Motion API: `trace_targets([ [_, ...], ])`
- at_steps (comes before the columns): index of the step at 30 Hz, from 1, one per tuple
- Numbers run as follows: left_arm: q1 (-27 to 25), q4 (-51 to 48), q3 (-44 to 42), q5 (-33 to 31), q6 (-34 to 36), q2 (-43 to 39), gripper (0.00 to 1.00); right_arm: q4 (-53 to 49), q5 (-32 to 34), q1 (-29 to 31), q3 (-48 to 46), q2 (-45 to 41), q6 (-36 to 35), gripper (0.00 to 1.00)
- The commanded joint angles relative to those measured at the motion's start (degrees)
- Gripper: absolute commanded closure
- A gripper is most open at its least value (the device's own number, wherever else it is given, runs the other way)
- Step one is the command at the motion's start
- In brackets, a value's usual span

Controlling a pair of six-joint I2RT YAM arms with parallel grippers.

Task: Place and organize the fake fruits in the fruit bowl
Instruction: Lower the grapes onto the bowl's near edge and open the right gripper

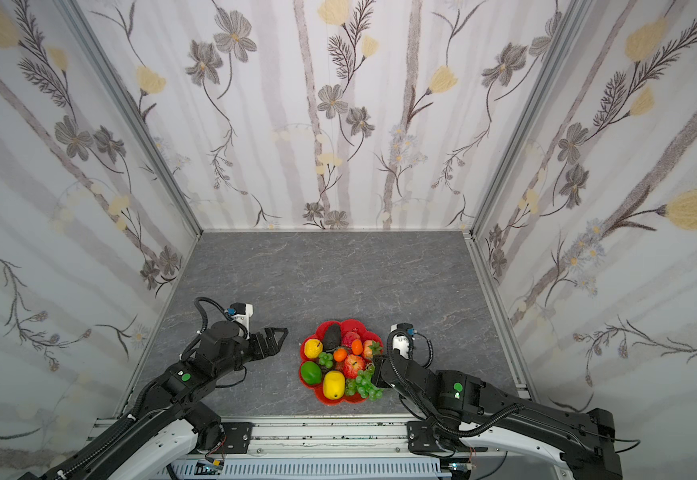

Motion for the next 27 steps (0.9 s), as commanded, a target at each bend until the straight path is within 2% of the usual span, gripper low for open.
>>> trace_targets([
  [1, -0.01, 1.6, -0.2, -0.82, -0.06, 0.36, 0.0, 5.25, -1.58, -1.55, -0.59, 0.61, -1.99, 1.0],
  [13, -0.05, 1.69, -0.39, -1.26, 0.47, 0.81, 0.0, 12.91, -6.6, -7.05, -0.92, 8.33, -7.29, 1.0],
  [27, -0.05, 2.05, -1.0, -1.96, 1.1, 0.44, 0.0, 17.84, -9.29, -11.06, -3.15, 11.98, -10.36, 1.0],
])
